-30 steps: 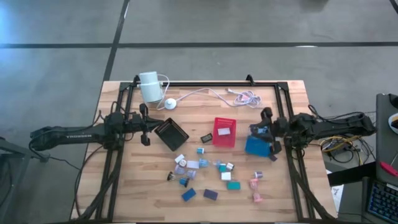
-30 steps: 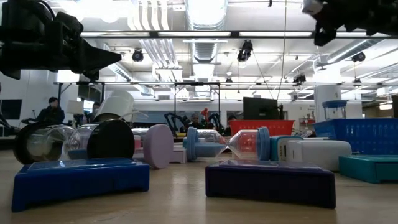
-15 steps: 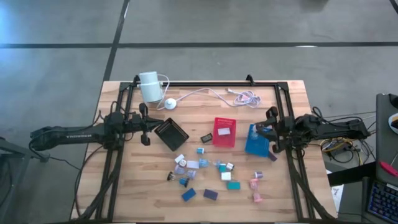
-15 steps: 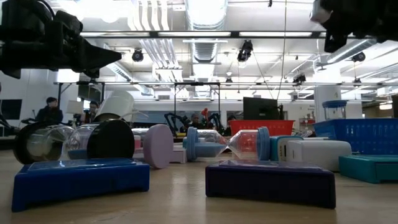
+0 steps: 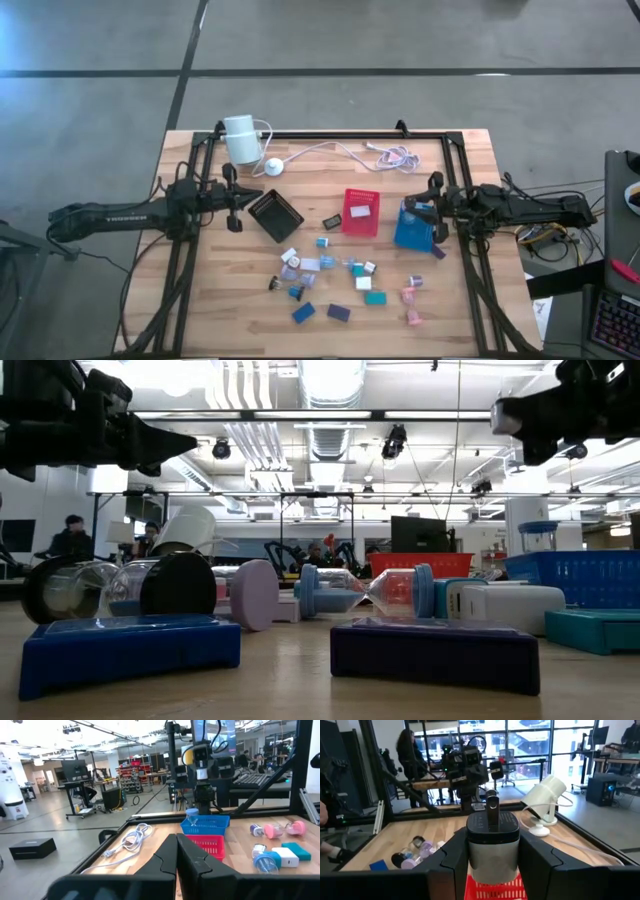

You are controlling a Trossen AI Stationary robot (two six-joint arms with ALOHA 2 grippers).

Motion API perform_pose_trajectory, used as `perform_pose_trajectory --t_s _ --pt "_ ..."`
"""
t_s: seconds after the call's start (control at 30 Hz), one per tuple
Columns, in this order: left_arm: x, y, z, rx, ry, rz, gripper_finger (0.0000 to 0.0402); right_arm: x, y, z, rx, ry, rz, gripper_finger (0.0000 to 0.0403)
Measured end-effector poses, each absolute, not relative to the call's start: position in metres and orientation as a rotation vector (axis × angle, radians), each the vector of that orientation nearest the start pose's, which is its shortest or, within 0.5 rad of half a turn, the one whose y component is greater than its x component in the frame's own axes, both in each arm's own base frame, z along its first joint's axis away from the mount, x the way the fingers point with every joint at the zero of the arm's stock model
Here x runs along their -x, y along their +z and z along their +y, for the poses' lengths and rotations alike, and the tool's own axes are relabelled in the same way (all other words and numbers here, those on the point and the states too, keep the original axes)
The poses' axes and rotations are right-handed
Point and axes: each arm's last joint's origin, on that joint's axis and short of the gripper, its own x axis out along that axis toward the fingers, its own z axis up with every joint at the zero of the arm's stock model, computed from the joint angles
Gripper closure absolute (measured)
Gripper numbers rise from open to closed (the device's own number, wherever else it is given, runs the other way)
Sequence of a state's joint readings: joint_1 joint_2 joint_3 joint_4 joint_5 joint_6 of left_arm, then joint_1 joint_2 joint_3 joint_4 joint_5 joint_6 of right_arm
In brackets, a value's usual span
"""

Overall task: Pick & Place Office items
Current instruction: Put the right black and white charger adapter into the black bin

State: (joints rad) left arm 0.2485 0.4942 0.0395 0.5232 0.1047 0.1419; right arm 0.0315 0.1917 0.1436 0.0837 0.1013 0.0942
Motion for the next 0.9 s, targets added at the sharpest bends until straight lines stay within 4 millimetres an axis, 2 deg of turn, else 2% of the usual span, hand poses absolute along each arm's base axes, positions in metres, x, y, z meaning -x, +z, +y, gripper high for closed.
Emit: perform_pose_trajectory --t_s 0.47,0.9 --pt "-0.1272 0.1823 0.0292 -0.197 0.15 -0.056 0.0396 -0.1051 0.2051 0.0005 -0.112 -0.066 -0.038 0.0279" --pt "-0.1294 0.1868 0.0257 -0.286 0.09 -0.068 0.0396 -0.1092 0.2108 0.0008 -0.219 -0.054 -0.099 0.0276"
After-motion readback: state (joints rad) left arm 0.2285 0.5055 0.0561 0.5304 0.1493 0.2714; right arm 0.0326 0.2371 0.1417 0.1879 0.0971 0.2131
